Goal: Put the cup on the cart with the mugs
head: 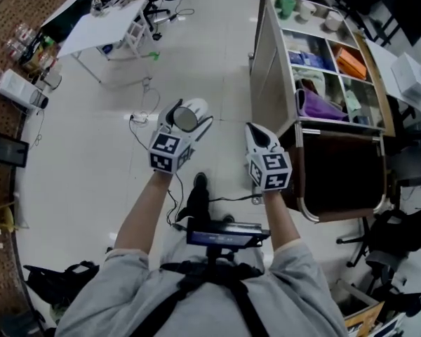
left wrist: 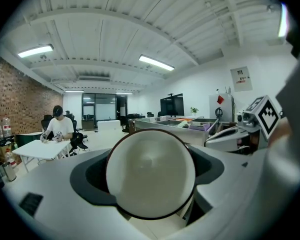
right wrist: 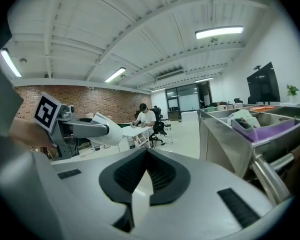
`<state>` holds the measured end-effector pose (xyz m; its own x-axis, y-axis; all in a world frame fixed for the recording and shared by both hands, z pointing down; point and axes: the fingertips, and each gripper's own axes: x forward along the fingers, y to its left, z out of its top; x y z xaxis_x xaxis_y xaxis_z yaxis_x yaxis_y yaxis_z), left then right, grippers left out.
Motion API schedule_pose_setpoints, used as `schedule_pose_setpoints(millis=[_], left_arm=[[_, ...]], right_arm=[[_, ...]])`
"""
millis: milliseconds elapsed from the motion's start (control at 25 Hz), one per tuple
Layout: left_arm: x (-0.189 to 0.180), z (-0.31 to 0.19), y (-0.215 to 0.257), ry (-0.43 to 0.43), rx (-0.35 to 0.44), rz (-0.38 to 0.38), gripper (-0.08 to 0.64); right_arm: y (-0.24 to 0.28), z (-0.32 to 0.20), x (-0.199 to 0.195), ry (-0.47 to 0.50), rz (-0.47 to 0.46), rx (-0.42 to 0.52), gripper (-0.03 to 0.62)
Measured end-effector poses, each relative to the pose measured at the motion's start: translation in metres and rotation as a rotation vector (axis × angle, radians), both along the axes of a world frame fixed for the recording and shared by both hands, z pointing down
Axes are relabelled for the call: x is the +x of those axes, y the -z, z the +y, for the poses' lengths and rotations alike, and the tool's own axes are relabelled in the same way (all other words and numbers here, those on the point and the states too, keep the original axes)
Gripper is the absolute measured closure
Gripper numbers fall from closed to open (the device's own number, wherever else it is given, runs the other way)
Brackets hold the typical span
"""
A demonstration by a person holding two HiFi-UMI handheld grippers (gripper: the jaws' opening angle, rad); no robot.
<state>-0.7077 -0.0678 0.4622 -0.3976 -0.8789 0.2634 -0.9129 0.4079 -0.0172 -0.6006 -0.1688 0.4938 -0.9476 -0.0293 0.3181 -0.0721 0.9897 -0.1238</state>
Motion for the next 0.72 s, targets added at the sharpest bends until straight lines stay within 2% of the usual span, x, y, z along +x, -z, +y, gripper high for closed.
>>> schedule_pose_setpoints(millis=[280, 480, 720], left_arm=[[-0.095, -0.036, 0.004, -0.063, 0.023, 0.010, 0.133], [-0.162, -0.054, 0.008, -0.111, 0.034, 0.012, 0.133], [-0.221, -0.092, 0.015, -0.158, 0.048, 0.017, 0.133]], right_arm=[[-0.004, -0.040, -0.094, -0.078, 0.027, 0.016, 0.583], [0.006, -0.055, -0.162, -0.120, 0.012, 0.030, 0.583], [0.016, -0.085, -0.216, -0.158, 0.011, 0.047, 0.583]])
